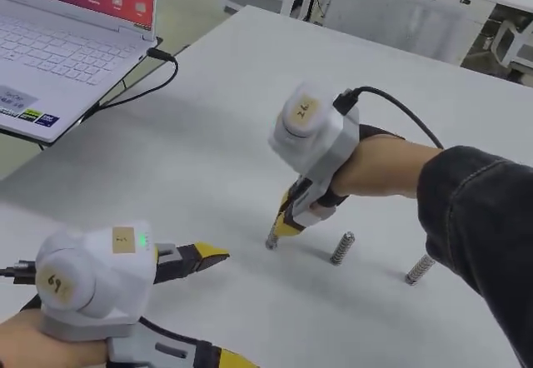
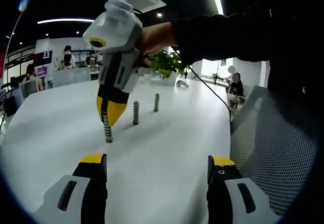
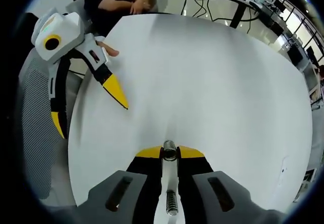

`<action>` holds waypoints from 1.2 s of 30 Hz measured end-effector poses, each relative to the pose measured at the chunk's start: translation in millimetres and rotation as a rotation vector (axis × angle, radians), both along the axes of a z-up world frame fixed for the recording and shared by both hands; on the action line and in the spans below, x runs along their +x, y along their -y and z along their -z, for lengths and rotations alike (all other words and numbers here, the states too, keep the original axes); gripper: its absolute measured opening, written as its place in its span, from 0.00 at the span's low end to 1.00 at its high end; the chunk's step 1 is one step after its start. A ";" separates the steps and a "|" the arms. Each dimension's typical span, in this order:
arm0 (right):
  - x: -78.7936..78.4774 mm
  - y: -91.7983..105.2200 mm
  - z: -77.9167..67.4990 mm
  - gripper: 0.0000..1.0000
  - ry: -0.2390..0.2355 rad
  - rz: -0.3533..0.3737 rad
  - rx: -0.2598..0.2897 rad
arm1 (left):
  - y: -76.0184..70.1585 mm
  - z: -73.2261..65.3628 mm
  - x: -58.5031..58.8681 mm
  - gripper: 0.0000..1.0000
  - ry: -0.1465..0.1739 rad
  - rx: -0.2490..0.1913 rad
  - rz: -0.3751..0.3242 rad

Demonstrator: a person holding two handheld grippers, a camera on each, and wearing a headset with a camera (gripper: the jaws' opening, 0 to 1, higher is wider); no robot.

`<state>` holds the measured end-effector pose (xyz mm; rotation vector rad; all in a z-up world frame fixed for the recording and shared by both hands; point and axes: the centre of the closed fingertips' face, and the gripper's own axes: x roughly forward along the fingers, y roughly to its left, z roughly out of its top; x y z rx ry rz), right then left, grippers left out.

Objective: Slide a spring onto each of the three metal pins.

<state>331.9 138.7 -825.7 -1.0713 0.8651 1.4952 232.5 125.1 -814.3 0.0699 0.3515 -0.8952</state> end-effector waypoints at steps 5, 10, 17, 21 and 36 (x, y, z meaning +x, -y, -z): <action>1.0 0.4 9.2 0.08 -0.007 0.003 -0.006 | 0.4 0.6 0.1 0.78 -0.001 0.002 0.002; 1.7 0.1 10.1 0.09 -0.009 0.003 -0.008 | 0.5 0.4 1.2 0.77 -0.002 -0.002 0.000; 1.5 -0.2 10.0 0.09 -0.011 0.000 -0.002 | 1.5 -0.1 1.1 0.77 -0.003 -0.002 0.000; 0.3 1.9 10.3 0.09 -0.007 -0.003 -0.010 | 1.6 -0.9 1.5 0.77 -0.003 -0.006 -0.002; 1.4 9.9 -1.6 0.19 0.009 0.034 0.042 | 5.0 -0.8 1.9 0.77 -0.003 -0.002 0.007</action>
